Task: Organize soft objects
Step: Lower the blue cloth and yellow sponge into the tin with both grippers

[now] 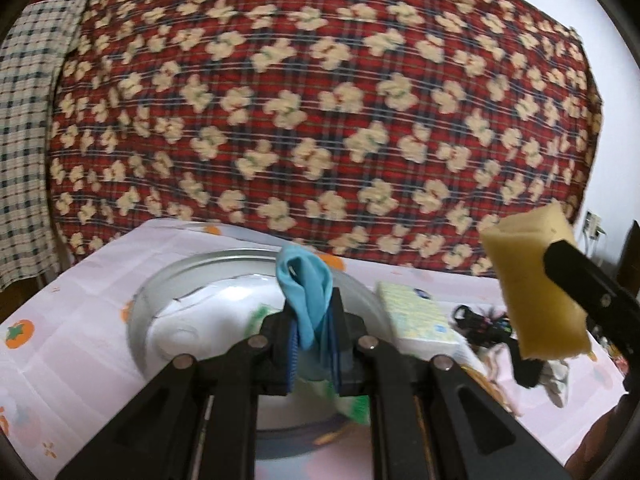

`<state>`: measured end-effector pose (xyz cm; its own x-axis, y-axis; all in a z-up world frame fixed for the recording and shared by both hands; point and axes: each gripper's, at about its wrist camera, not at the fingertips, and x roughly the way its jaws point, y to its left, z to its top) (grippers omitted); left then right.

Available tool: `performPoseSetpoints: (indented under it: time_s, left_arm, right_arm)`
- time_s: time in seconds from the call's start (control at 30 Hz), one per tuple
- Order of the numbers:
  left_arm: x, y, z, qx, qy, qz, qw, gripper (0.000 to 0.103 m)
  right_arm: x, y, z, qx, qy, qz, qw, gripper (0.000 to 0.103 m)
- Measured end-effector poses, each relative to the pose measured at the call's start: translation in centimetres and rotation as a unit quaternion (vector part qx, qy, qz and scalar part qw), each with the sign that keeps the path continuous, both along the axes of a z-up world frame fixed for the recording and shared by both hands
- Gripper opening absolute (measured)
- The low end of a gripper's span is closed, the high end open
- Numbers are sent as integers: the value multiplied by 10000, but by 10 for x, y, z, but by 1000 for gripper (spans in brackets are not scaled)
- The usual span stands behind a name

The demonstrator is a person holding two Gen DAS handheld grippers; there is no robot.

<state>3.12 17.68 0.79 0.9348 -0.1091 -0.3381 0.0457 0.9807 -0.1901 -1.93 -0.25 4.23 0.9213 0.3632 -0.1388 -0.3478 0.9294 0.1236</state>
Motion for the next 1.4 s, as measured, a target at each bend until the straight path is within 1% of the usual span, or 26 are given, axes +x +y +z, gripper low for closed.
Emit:
performPoseSetpoints:
  time_s: [0.2, 0.43, 0.6, 0.93, 1.23, 1.4]
  left_arm:
    - [14, 26, -5, -21, 95, 354, 9993, 10]
    - [32, 44, -16, 27, 301, 582, 9978, 10]
    - [46, 51, -22, 39, 451, 713, 9964, 10]
    - [69, 59, -35, 173, 762, 993, 9920, 10]
    - [82, 62, -57, 175, 1078, 1100, 9879, 10]
    - [82, 63, -58, 152, 1075, 1116, 9878, 10]
  right_arm:
    - [19, 28, -3, 28, 29, 100, 9999, 59]
    - [51, 52, -12, 132, 272, 117, 9995, 59]
    - [77, 63, -21, 204, 519, 34, 9984, 59]
    - [108, 87, -44, -56, 819, -46, 9966, 59]
    - [120, 93, -60, -257, 1001, -22, 9946, 59]
    - [123, 96, -64, -328, 1054, 29, 9939, 59]
